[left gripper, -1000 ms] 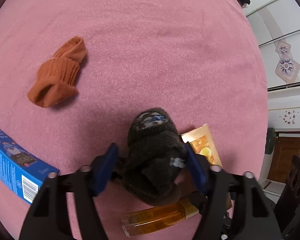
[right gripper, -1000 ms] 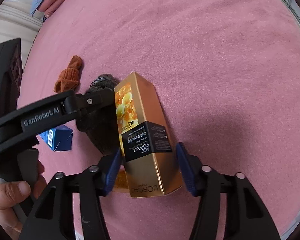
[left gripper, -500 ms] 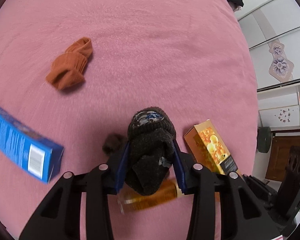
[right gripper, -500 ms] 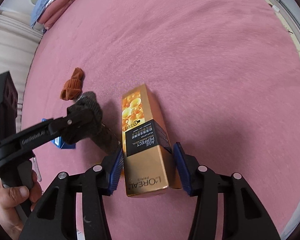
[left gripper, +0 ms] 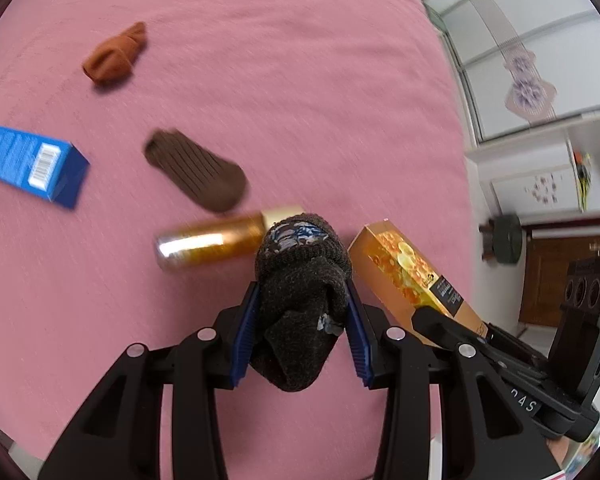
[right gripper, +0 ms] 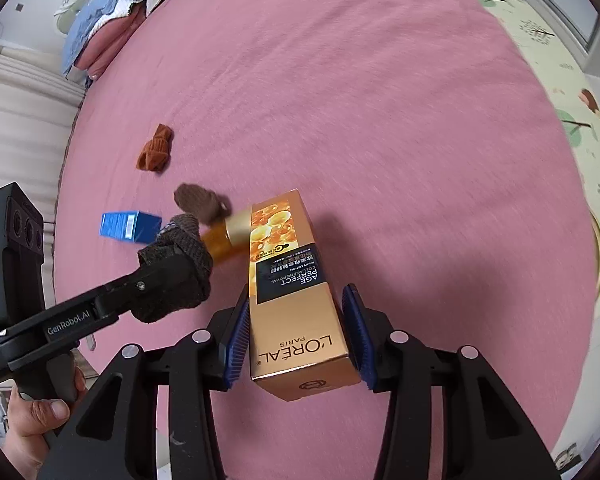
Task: Collect trash
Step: 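Carry the black sock and gold box over the yellow bucket with both grippers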
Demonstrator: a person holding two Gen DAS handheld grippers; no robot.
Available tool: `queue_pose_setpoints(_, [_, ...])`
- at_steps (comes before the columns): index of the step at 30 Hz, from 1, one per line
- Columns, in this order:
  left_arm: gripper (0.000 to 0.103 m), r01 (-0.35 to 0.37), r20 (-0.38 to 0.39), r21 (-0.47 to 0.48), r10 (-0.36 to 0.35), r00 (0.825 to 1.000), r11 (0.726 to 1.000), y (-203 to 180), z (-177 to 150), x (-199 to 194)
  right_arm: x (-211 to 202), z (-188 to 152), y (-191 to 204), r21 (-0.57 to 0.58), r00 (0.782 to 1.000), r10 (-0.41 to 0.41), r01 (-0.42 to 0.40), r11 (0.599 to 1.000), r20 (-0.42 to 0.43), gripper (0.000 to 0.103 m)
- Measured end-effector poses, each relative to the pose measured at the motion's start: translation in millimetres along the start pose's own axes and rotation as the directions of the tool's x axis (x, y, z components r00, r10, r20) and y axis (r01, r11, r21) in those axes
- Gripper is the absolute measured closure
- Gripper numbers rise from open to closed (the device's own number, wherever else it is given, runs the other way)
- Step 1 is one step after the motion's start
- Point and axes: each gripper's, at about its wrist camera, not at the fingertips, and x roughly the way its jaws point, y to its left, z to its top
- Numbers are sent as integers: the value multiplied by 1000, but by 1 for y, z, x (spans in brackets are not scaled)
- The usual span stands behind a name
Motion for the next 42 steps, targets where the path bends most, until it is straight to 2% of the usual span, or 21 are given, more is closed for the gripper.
queue_pose_setpoints(12, [62,21,-77,144,-10,997,989,-78,-85,11,-63,-78,-69,121,999,-6,0,993,49,60])
queue_pose_setpoints(22, [62,67,-175,287,-16,984,956,-167,-132,47,-109,-118,-144,242,995,-29,5,970,97,60])
queue_pose_setpoints(32, [61,110,-225,402,-19,974,909,-260,-143,81,-153,-137,-226,367,984,-69,4,930,166,60])
queue_pose_setpoints(42, [61,141,-277,475,-4,961,869,-337,-144,122,-180,-135,-304,490,970,-108,-12,872,216,60])
